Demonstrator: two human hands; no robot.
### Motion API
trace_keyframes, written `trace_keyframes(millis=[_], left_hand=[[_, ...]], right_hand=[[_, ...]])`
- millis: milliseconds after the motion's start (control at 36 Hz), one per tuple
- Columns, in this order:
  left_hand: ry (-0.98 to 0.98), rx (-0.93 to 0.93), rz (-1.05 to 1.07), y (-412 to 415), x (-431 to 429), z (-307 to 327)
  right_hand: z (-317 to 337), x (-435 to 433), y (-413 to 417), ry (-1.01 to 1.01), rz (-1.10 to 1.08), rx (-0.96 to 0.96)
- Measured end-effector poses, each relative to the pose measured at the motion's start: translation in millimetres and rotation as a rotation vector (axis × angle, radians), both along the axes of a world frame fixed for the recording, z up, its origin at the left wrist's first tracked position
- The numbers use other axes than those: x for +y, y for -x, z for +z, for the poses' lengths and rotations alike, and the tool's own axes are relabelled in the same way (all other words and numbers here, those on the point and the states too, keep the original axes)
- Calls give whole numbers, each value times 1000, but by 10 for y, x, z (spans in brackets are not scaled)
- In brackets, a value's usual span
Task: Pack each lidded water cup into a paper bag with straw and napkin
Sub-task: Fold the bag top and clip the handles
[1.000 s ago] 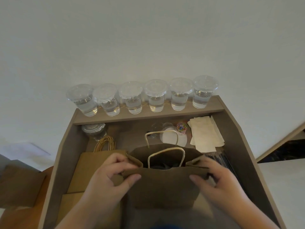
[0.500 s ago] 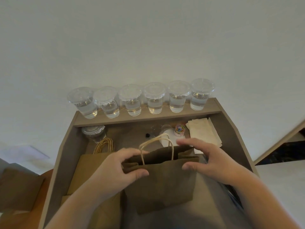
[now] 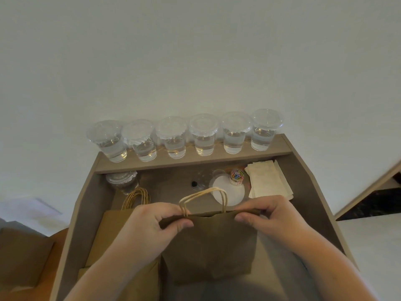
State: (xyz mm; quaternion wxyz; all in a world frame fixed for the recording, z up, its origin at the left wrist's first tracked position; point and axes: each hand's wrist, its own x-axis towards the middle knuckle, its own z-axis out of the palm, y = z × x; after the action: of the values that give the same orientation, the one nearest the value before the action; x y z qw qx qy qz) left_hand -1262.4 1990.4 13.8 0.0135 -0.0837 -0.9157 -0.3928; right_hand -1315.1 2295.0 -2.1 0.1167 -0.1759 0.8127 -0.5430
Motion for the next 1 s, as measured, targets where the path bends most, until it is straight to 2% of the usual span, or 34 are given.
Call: trace_keyframes(millis=[83,167,278,389,528,639,1000], left_hand=[[15,-47,-13,23,-15,14],[11,-65,-8,42,-25,5],[-2,-109,-22,55,-46,-5],[-41,-165,-14,51,-78,-38],[-53,-181,-22,54,-142,-54],[-58,-174,-22,50,-160,-39],[-121,-136,4,58,-98,57]], right_hand=[[-77,95,110,146,44,-113],[-311,122,345,250,-97,-287],[-851,42,841,-164,-309,-184],[-1188,-11,1322,-271,-436,-177],[-1323,-83,1827,-433,-479,-110],[-1404,-90,2067,-572,-465,-145],[-1544,-210,2159,-601,-481,-88]])
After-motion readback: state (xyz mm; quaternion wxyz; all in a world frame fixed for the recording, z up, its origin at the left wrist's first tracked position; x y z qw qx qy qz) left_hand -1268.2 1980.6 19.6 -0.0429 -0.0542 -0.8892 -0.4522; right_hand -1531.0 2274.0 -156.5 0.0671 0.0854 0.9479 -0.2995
